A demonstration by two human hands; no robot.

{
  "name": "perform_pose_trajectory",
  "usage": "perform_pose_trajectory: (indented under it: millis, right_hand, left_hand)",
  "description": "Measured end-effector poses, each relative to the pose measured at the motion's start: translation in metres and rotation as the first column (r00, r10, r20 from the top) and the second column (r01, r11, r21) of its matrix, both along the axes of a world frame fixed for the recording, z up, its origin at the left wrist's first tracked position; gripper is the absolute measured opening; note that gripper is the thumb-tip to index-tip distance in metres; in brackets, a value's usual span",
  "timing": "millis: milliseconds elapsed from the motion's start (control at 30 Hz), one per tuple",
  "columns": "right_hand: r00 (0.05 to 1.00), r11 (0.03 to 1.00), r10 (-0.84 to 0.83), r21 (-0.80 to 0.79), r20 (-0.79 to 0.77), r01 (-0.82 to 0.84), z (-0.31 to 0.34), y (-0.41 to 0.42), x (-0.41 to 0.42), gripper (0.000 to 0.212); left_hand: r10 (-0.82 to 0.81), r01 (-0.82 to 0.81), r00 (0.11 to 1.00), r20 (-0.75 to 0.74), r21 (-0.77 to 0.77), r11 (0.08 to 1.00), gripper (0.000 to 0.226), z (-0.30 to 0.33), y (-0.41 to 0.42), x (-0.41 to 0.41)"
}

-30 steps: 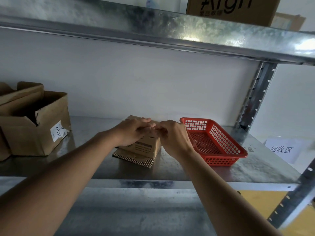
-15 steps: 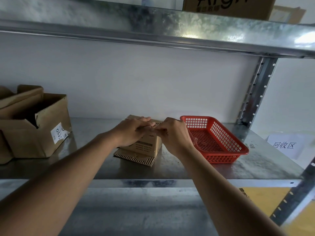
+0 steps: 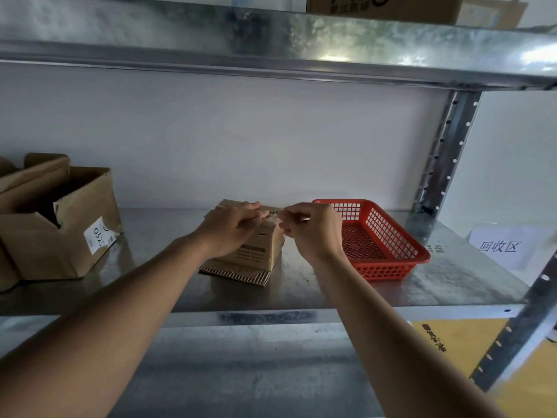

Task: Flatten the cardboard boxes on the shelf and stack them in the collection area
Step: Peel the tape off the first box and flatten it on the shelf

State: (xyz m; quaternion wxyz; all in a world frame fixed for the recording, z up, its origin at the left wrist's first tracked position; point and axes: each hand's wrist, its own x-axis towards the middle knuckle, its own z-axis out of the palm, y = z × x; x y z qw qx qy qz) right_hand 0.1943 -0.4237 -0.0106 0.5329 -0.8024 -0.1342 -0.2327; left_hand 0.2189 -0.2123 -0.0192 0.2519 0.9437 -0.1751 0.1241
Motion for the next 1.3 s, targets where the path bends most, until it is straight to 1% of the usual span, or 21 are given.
perform_pose_trajectory:
  millis: [33,100,133,233,333,467,533,633,700,767,833,933,1067,1167,1300]
  right_hand:
    - [1.0,1.0,-0.006,-0.016,-0.003,0.006,0.001,-0.002,-0.001,0.012]
    - [0.999,1.0,-0.004,-0.007,-0.045,0.003,0.001,-0.007,-0.001,0.035]
    - [0.998,1.0,-0.014,-0.001,-0.062,0.014,0.002,-0.01,-0.001,0.036]
    - [0.997,0.996,-0.072,-0.053,-0.026,0.071,0.003,-0.019,0.003,0.016]
    - [0.995,0.989,-0.101,-0.112,-0.006,0.099,0.006,-0.032,0.008,0.003]
    - [0.987,0.973,-0.153,-0.182,-0.037,0.144,0.011,-0.057,0.02,0.021]
    - [0.986,0.964,-0.168,-0.213,-0.016,0.161,0.013,-0.07,0.025,0.018]
    - [0.977,0.949,-0.212,-0.242,-0.023,0.2,0.013,-0.085,0.031,0.007]
    - [0.967,0.929,-0.25,-0.293,-0.048,0.225,0.01,-0.093,0.035,0.01]
    - [0.963,0.9,-0.26,-0.379,-0.075,0.214,0.006,-0.099,0.04,0.014]
    - [0.96,0.867,-0.259,-0.465,-0.111,0.18,0.003,-0.103,0.045,0.016]
    - [0.957,0.829,-0.239,-0.548,-0.166,0.112,-0.002,-0.107,0.048,0.019]
    - [0.968,0.823,-0.206,-0.56,-0.141,0.094,-0.001,-0.11,0.047,0.029]
    - [0.974,0.824,-0.191,-0.558,-0.12,0.093,0.003,-0.111,0.048,0.026]
    - [0.98,0.826,-0.162,-0.558,-0.113,0.073,0.008,-0.109,0.047,0.024]
  left_hand:
    - [0.021,-0.021,1.0,0.007,0.018,1.0,0.041,0.0,-0.004,-0.001]
    - [0.065,-0.066,0.998,0.023,0.051,0.997,0.042,0.001,-0.013,-0.002]
    - [0.084,-0.085,0.996,0.026,0.056,0.995,0.042,0.001,-0.017,-0.003]
    - [0.135,-0.136,0.991,0.025,0.05,0.989,0.041,0.002,-0.03,-0.004]
    - [0.183,-0.185,0.982,0.033,0.051,0.981,0.039,0.002,-0.042,-0.006]
    - [0.213,-0.215,0.976,0.046,0.035,0.976,0.039,0.002,-0.059,-0.008]
    - [0.232,-0.234,0.972,0.048,0.037,0.972,0.04,0.001,-0.067,-0.007]
    - [0.255,-0.256,0.965,0.068,0.014,0.967,0.039,0.0,-0.078,-0.007]
    - [0.267,-0.268,0.961,0.076,-0.002,0.963,0.037,-0.001,-0.084,-0.007]
    - [0.279,-0.279,0.958,0.07,-0.01,0.96,0.037,0.0,-0.09,-0.007]
    - [0.298,-0.299,0.953,0.051,0.015,0.954,0.038,0.002,-0.093,-0.007]
    - [0.316,-0.315,0.949,-0.006,0.035,0.948,0.04,0.005,-0.097,-0.008]
    - [0.326,-0.326,0.945,-0.004,0.009,0.945,0.038,0.007,-0.099,-0.013]
    - [0.289,-0.291,0.957,-0.041,-0.061,0.955,0.035,0.009,-0.097,-0.015]
    - [0.22,-0.229,0.972,-0.081,-0.128,0.965,0.037,0.01,-0.095,-0.018]
